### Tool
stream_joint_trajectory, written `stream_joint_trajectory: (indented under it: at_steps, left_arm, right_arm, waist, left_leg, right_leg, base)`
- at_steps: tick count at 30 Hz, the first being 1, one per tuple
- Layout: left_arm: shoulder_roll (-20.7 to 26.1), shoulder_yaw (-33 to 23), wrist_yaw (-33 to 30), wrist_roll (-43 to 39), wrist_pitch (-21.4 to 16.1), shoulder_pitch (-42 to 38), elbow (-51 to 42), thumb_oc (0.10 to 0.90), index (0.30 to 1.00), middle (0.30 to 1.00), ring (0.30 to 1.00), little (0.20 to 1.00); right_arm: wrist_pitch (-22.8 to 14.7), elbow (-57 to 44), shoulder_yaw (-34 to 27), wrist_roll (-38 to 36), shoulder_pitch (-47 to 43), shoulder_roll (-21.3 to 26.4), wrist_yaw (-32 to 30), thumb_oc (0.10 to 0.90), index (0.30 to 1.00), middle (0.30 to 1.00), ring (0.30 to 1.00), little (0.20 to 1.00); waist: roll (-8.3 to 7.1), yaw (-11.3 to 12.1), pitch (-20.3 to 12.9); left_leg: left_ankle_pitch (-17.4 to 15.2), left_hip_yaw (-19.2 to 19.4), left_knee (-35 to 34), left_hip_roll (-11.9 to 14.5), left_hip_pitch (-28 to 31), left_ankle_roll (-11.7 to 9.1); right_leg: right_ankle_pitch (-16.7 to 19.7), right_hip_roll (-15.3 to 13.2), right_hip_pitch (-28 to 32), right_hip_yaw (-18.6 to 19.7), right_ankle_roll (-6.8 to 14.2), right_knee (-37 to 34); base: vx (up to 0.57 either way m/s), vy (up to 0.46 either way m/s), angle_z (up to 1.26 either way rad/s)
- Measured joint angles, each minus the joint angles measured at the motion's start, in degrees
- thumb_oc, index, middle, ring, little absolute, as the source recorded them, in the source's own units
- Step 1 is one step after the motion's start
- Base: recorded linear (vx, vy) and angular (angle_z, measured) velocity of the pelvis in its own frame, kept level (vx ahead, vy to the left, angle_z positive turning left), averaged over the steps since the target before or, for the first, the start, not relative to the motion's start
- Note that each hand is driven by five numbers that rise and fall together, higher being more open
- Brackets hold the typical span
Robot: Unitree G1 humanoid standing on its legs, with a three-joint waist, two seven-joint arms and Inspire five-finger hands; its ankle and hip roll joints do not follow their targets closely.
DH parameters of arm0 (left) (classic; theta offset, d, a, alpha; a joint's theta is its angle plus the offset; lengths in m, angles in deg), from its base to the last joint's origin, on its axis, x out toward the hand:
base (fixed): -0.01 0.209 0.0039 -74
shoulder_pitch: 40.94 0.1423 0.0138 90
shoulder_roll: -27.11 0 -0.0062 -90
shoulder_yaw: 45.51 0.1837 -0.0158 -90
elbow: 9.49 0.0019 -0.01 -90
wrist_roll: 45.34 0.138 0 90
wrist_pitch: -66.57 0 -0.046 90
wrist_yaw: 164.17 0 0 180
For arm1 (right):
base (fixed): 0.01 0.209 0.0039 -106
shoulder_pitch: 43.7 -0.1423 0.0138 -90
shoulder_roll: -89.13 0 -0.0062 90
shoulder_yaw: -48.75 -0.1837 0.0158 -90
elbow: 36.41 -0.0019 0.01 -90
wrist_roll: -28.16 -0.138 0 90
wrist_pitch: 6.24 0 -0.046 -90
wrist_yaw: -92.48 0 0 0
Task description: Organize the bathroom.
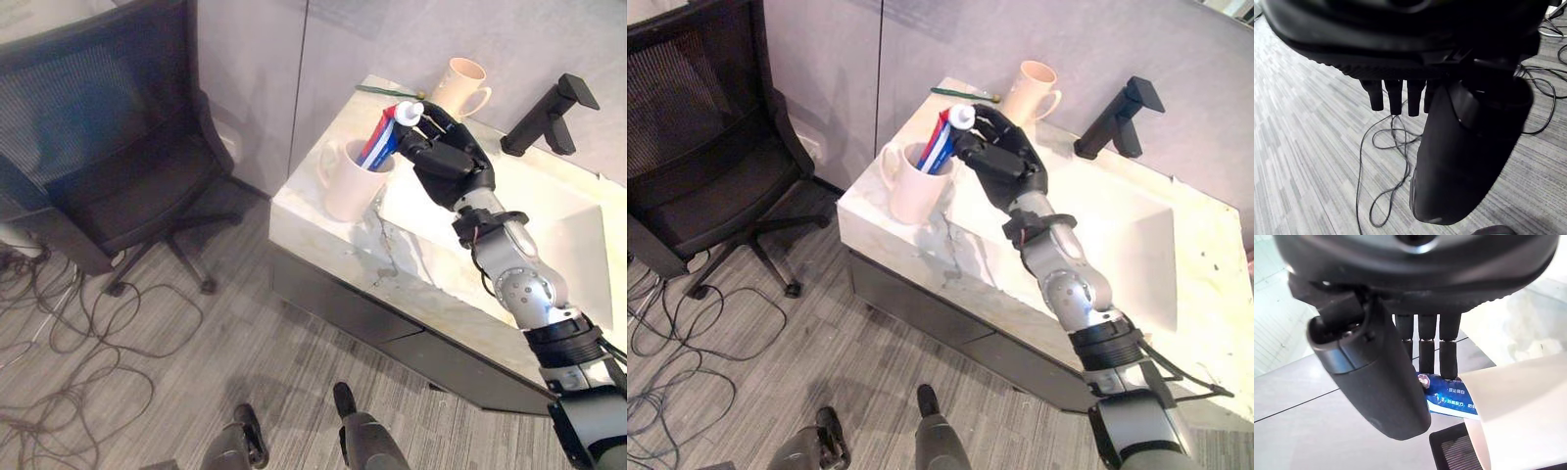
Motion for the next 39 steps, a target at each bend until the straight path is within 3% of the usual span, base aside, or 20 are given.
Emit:
stream_joint_trajectory:
  at_steps: [2, 5, 8, 9, 10, 11, 12, 13, 20, 39]
  left_arm:
    - [0.04, -0.01, -0.01, 0.0, 0.0, -0.05, 0.0, 0.8, 0.9, 0.9, 0.9, 0.9]
    - [0.09, -0.01, -0.33, 0.0, -0.01, -0.08, 0.0, 0.8, 0.9, 0.9, 0.9, 0.9]
    - [0.19, 0.0, -0.43, 0.02, -0.01, -0.25, 0.0, 0.8, 0.9, 0.9, 0.9, 0.9]
    - [0.2, 0.0, -0.44, 0.02, -0.01, -0.26, 0.0, 0.8, 0.9, 0.9, 0.9, 0.9]
    - [0.21, -0.01, -0.46, 0.02, -0.01, -0.26, 0.01, 0.8, 0.9, 0.9, 0.9, 0.9]
    - [0.26, -0.02, -0.47, 0.04, -0.01, -0.27, 0.0, 0.8, 0.9, 0.9, 0.9, 0.9]
    - [0.27, -0.02, -0.47, 0.06, -0.01, -0.27, 0.0, 0.8, 0.9, 0.9, 0.9, 0.9]
    - [0.28, -0.01, -0.48, 0.05, -0.01, -0.28, 0.0, 0.8, 0.9, 0.9, 0.9, 0.9]
    - [0.78, -0.01, -0.75, 0.05, -0.14, -0.31, 0.01, 0.8, 0.9, 0.9, 0.9, 0.9]
    - [0.85, -0.02, -1.18, 0.16, -0.44, -0.38, 0.0, 0.8, 0.9, 0.9, 0.9, 0.9]
  right_arm:
    - [0.0, -0.18, -0.3, 0.0, 0.02, 0.0, -0.01, 0.4, 0.3, 0.3, 0.3, 0.3]
    - [-0.14, -0.74, -0.73, 0.03, 0.1, -0.29, -0.01, 0.442, 0.364, 0.364, 0.364, 0.364]
    - [-0.39, -1.26, -1.06, 0.05, 0.56, -1.82, -0.01, 0.593, 0.589, 0.589, 0.589, 0.589]
    - [-0.39, -1.39, -1.07, 0.05, 0.63, -1.82, 0.01, 0.67, 0.705, 0.705, 0.705, 0.705]
    - [-0.39, -1.4, -1.06, 0.06, 0.67, -1.82, 0.11, 0.693, 0.74, 0.74, 0.74, 0.74]
    - [-0.39, -1.4, -1.08, 0.06, 0.81, -1.82, 0.23, 0.8, 0.9, 0.9, 0.9, 0.9]
    - [-0.41, -1.42, -1.13, 0.06, 0.98, -1.83, 0.33, 0.78, 0.869, 0.869, 0.869, 0.869]
    - [-0.63, -1.44, -1.29, 0.05, 1.29, -1.83, 0.98, 0.8, 0.9, 0.9, 0.9, 0.9]
    - [-1.28, -2.19, -1.33, 0.17, 2.92, -2.31, 1.58, 0.8, 0.9, 0.9, 0.9, 0.9]
    - [-1.3, -3.73, -1.45, 0.2, 4.33, -4.03, 1.74, 0.8, 0.9, 0.9, 0.9, 0.9]
  waist:
    - [-0.01, -0.04, 0.0]
    - [-0.06, -0.04, 0.03]
    - [-0.31, 0.07, 0.16]
    - [-0.33, 0.08, 0.17]
    - [-0.35, 0.08, 0.18]
    - [-0.4, 0.08, 0.2]
    - [-0.42, 0.09, 0.21]
    - [-0.44, 0.1, 0.21]
    - [-1.3, 0.11, 0.65]
    - [-1.44, 0.11, 0.62]
  left_leg:
    - [-0.04, -0.01, 0.24, 0.01, -0.39, 0.07]
    - [-0.17, -0.01, 0.84, 0.07, -1.24, 0.26]
    - [-0.24, 0.06, 0.98, 0.0, -1.24, 0.36]
    - [-0.24, 0.08, 0.97, 0.0, -1.24, 0.37]
    - [-0.27, 0.11, 0.98, 0.0, -1.24, 0.41]
    - [-0.36, 0.15, 0.92, 0.03, -1.28, 0.41]
    - [-0.41, 0.18, 0.96, 0.04, -1.27, 0.38]
    - [-0.46, 0.23, 0.96, 0.04, -1.28, 0.34]
    - [-0.72, 0.31, 1.6, 0.33, -1.53, 0.27]
    - [-1.01, 0.82, 1.87, 0.51, -1.53, 0.38]
  right_leg:
    - [0.07, -0.01, -0.28, 0.0, 0.11, 0.0]
    - [0.25, -0.02, -0.86, 0.03, 0.19, 0.01]
    - [0.4, -0.07, -0.85, 0.12, 0.25, -0.01]
    - [0.44, -0.09, -0.84, 0.15, 0.22, -0.04]
    - [0.45, -0.1, -0.85, 0.16, 0.19, -0.05]
    - [0.45, -0.1, -0.84, 0.23, 0.16, -0.07]
    - [0.46, -0.11, -0.84, 0.26, 0.15, -0.08]
    - [0.5, -0.11, -0.85, 0.35, 0.09, -0.11]
    - [0.62, 0.09, -0.96, 0.49, 0.2, -0.25]
    - [1.45, 0.03, -0.74, 0.73, 0.11, -1.26]
  base:
    - [0.0, 0.0, 0.0]
    - [0.0, 0.0, 0.0]
    - [0.0, 0.0, 0.0]
    - [0.0, 0.0, 0.0]
    - [0.0, 0.0, 0.0]
    - [0.0, 0.0, 0.0]
    - [0.0, 0.0, 0.0]
    - [0.0, 0.0, 0.0]
    - [0.0, 0.0, 0.0]
    - [0.0, 0.0, -0.01]
